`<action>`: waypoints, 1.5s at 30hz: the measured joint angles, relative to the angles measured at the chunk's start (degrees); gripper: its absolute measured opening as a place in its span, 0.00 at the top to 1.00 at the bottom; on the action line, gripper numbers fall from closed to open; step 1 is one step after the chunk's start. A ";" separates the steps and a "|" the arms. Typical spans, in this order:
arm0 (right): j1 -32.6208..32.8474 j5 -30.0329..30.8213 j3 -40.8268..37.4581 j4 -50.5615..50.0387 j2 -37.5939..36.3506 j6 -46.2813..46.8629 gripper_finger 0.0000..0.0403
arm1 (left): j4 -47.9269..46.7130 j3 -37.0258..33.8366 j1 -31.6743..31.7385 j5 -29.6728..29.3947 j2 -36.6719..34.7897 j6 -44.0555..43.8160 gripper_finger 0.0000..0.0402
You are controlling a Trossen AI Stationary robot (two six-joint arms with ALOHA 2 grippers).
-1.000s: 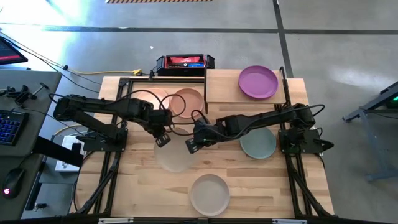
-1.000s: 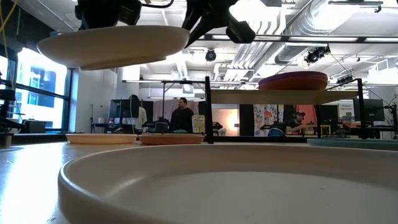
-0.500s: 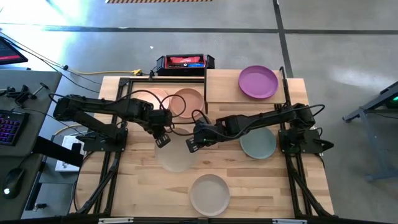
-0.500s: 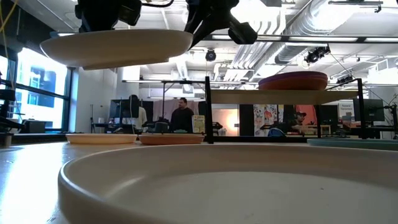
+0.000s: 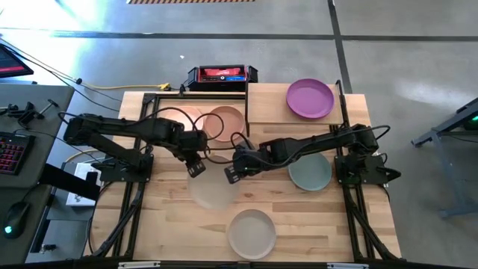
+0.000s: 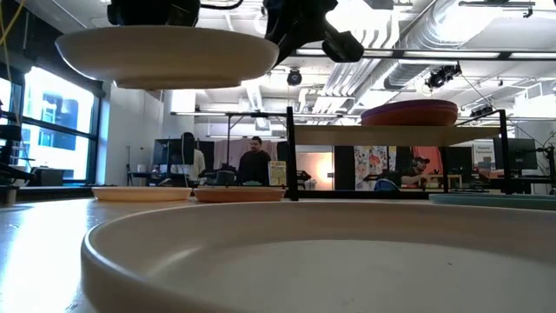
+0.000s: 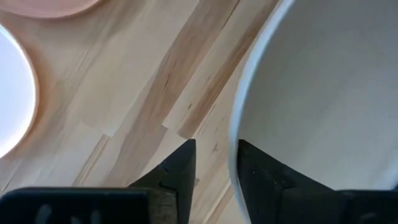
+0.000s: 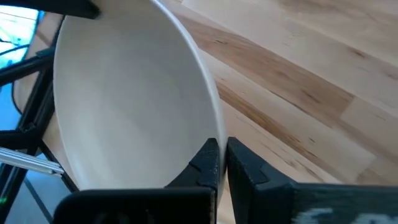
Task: Place and stack plates onto a shelf
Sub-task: Stack the white plate on top of the purple plate on the shelf
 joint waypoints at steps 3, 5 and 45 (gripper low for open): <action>0.00 -0.10 0.00 -2.32 0.00 0.97 1.00 | 1.56 0.05 0.02 0.96 -0.55 0.06 0.74; 0.00 -0.22 0.00 -3.93 0.00 0.99 1.00 | 0.78 0.59 0.23 0.98 -0.91 0.62 0.74; -33.83 -2.00 0.00 -32.04 -33.94 -18.96 1.00 | 0.70 4.50 9.84 -12.25 -2.65 21.76 0.74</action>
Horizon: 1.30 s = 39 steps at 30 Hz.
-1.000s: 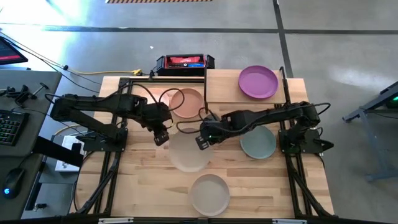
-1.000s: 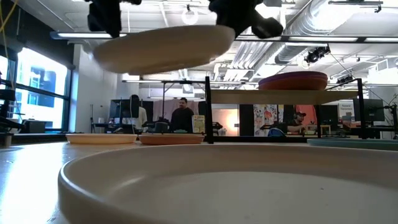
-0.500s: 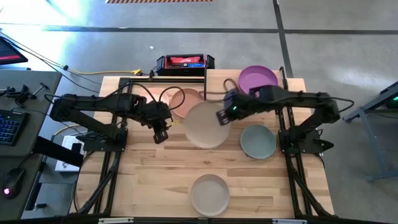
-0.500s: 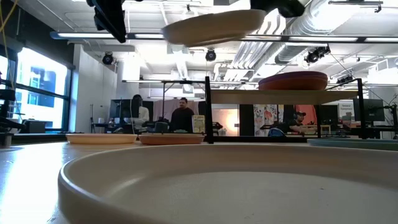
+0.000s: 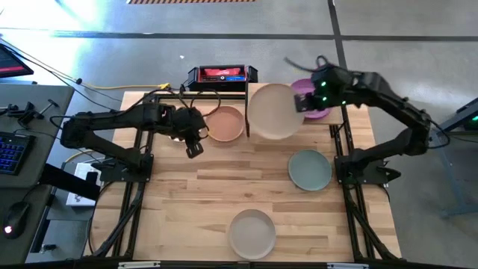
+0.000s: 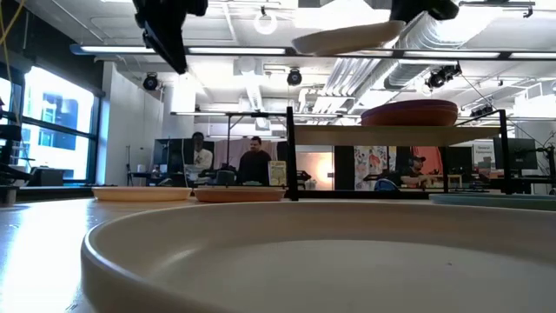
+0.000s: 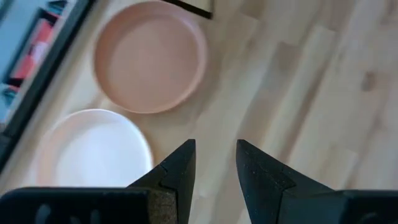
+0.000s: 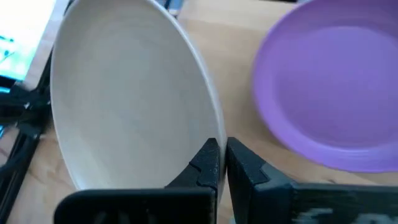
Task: Place and stack plates onto a shelf
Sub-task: Stack the white plate on top of the purple plate on the shelf
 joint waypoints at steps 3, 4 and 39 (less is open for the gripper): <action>-5.10 -2.11 0.00 -1.41 -1.22 -2.33 1.00 | 0.00 0.00 2.21 -0.91 0.00 1.34 0.74; -6.71 -2.82 0.00 -1.80 -1.51 -2.94 1.00 | 0.00 0.00 2.95 -0.91 0.00 1.73 0.74; -50.21 -24.36 -30.53 13.99 -15.73 -10.06 1.00 | 0.11 0.00 13.90 -0.89 0.02 6.31 0.74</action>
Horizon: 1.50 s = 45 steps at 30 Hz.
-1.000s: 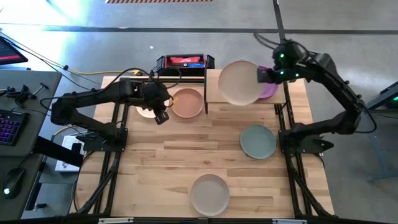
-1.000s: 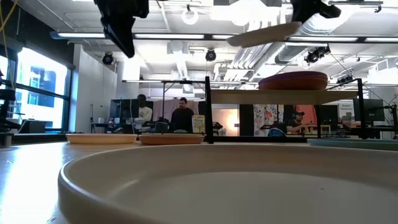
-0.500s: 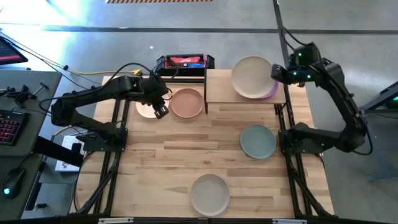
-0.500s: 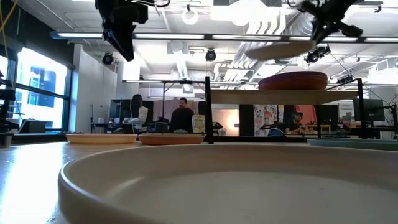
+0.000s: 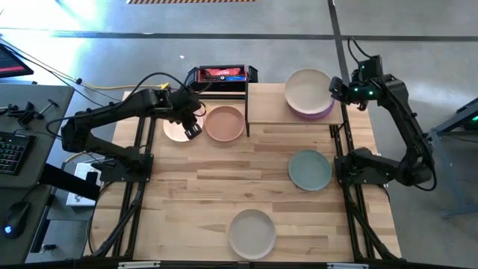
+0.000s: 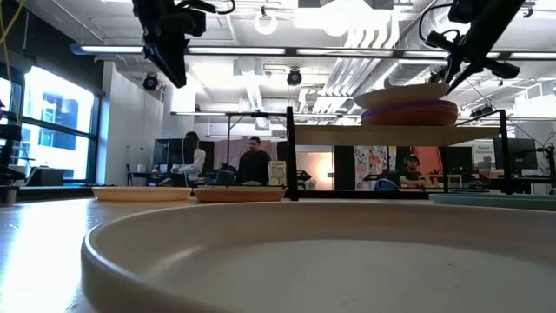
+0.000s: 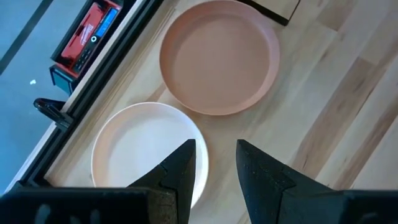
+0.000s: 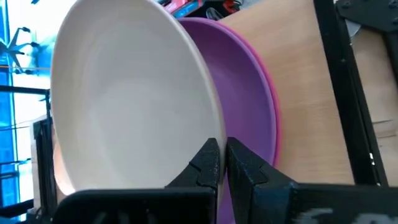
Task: Place and stack plates onto a shelf
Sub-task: Stack the white plate on top of the purple plate on the shelf
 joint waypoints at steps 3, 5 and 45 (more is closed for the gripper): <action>-0.02 0.64 0.00 -0.03 0.24 -0.01 1.00 | 0.07 -0.02 0.44 0.01 0.02 0.12 0.74; -0.02 0.75 0.00 -0.37 0.71 -0.01 1.00 | 0.09 -0.02 0.74 0.02 0.04 0.12 0.74; 0.28 0.14 0.00 -2.87 2.21 -1.16 0.72 | 0.11 -0.02 1.09 0.02 0.04 0.93 0.74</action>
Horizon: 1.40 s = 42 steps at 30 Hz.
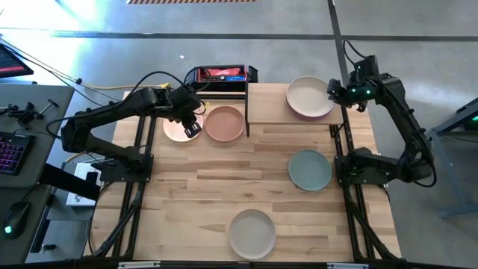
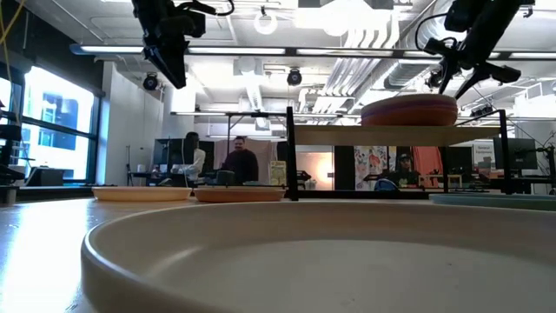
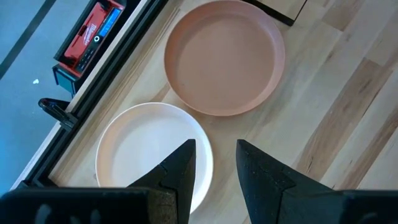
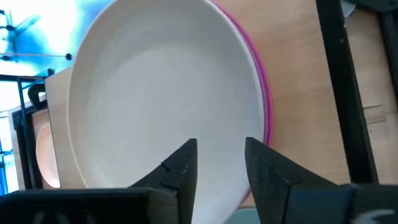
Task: Place and stack plates onto a shelf
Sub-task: Stack the white plate on top of the purple plate on the shelf
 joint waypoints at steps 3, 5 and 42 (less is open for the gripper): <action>0.00 0.04 0.00 -0.77 -0.50 0.04 0.71 | 0.02 0.00 0.00 0.00 0.00 -0.02 0.74; -0.02 0.04 0.00 -0.80 -0.95 0.04 0.71 | 0.02 0.00 0.00 0.00 0.00 -0.02 0.74; 45.51 15.93 1.01 16.27 8.71 13.56 0.71 | 3.13 0.00 0.00 0.00 0.00 -0.57 0.74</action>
